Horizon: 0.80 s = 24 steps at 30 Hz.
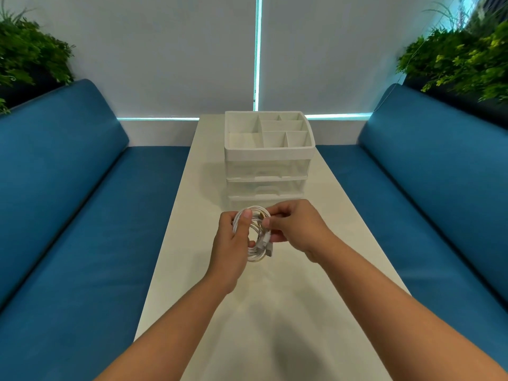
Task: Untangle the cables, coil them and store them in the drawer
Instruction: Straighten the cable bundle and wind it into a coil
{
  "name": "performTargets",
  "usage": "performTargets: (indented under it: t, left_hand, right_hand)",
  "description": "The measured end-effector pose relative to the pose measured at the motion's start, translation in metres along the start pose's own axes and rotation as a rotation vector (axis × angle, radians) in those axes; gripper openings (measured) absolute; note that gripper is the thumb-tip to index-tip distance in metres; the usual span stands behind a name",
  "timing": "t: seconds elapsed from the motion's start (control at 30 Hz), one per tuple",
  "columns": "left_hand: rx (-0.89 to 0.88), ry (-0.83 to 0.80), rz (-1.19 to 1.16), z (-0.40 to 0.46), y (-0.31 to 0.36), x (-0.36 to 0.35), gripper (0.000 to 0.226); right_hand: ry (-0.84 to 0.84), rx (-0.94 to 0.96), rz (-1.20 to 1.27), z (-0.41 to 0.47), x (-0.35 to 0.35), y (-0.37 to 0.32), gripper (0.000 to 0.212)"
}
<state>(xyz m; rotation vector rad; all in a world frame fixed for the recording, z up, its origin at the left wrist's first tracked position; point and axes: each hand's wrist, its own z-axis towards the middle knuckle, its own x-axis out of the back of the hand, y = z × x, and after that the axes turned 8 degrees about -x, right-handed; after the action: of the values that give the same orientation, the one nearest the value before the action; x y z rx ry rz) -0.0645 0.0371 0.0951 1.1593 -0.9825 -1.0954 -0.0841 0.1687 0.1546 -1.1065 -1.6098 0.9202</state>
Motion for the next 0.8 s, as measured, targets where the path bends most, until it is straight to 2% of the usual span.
performTargets:
  t: [0.27,0.43,0.67,0.73,0.8]
  left_hand:
    - [-0.038,0.03,0.028,-0.002,0.0,-0.008,0.024]
    - [-0.022,0.077,-0.021,0.002,0.006,-0.003,0.02]
    - [0.09,0.058,-0.099,0.0,0.001,0.0,0.02]
    - [0.112,0.054,-0.142,0.0,0.005,0.0,0.022]
    - [0.133,0.034,-0.178,0.0,0.008,0.0,0.024]
  right_hand:
    - [0.198,0.053,0.208,-0.001,-0.026,0.009,0.013]
    - [0.249,0.271,0.081,-0.007,-0.033,0.022,0.018]
    - [0.216,0.33,-0.058,0.005,-0.023,0.034,0.02]
    - [0.155,0.265,0.077,0.005,-0.018,0.034,0.02]
    - [-0.029,0.16,0.276,0.005,-0.012,0.032,0.02]
